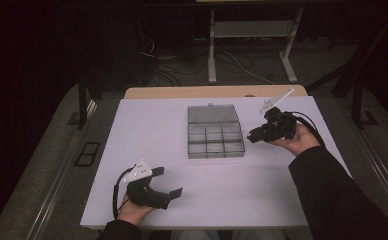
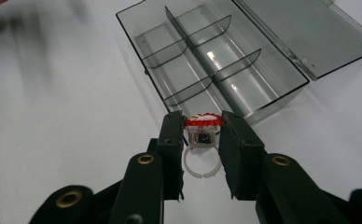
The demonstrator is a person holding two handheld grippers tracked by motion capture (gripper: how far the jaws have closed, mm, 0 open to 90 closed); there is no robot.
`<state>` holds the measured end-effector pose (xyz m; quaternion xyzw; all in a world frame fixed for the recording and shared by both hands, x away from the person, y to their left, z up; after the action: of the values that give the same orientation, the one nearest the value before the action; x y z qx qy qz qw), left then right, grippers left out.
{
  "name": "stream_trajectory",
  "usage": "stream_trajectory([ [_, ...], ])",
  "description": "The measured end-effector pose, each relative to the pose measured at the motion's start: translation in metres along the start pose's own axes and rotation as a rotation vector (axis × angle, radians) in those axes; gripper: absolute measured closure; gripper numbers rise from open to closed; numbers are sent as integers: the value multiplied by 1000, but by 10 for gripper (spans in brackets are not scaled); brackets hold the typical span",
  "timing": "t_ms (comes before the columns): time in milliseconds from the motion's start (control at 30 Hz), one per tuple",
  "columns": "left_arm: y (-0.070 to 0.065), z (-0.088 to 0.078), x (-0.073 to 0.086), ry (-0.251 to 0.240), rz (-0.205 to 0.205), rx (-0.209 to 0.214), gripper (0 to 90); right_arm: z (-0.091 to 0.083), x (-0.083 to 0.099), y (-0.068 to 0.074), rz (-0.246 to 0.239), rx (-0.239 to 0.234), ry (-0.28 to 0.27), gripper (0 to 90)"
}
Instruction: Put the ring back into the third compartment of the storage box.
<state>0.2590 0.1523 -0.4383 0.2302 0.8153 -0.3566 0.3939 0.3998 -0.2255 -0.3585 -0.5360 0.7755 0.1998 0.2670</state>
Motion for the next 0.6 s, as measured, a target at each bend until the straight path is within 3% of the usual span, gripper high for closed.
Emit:
stream_trajectory([
  [400,0,0,0,-1,-1,2,0,15,-16,-4,-13,16,9,691],
  [600,0,0,0,-1,-2,2,0,27,-19,-6,13,36,11,690],
])
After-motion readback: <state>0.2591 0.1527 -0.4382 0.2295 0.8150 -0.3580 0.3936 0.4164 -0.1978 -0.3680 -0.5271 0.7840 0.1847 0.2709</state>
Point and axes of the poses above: each handheld gripper's, and its own axes: z roughly forward along the jaws, x roughly out of its underside, y roughly to its left, the point moved 2 cm from there along z, roughly forward along the jaws, and after that the axes turned 11 degrees about -z, right-handed, at the moved point
